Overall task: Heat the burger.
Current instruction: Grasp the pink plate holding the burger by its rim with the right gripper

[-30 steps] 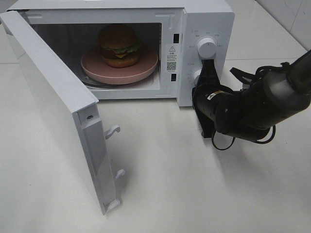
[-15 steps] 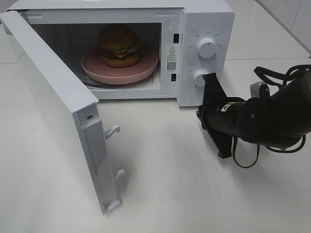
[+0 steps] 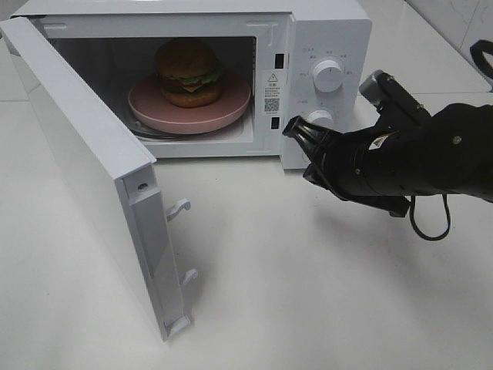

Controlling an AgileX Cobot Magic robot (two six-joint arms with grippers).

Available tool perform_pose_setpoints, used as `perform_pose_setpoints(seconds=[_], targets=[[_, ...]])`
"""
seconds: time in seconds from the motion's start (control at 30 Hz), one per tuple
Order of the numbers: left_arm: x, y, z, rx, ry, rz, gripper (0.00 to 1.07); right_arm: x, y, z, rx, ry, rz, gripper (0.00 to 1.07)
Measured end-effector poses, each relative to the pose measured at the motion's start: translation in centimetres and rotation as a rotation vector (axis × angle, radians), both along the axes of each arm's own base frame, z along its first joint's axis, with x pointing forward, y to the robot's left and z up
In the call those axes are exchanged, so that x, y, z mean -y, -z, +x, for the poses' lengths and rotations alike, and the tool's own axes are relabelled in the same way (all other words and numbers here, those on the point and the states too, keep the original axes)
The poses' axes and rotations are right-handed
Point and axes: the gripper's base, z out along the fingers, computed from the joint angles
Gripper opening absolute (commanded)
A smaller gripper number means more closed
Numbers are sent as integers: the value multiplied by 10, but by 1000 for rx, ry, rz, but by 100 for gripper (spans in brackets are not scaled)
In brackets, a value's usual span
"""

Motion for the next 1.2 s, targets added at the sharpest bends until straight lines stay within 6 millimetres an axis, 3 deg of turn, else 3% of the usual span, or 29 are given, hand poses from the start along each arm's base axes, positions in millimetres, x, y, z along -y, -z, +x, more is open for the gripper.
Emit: perform_pose_setpoints(seconds=[0.33,0.6,0.77,1.2], targets=[[0,0,0,0,0,0,98,-2,-3,-22,-108,-362,-250,10],[0,0,0,0,0,0,98,-2,-15,-25,-204,-572,-445,12],[0,0,0,0,0,0,98,3,-32,-20,-276,-769,-682,15],[0,0,0,0,0,0,98,-9,-72,-11,-173,-1183,-852,19]])
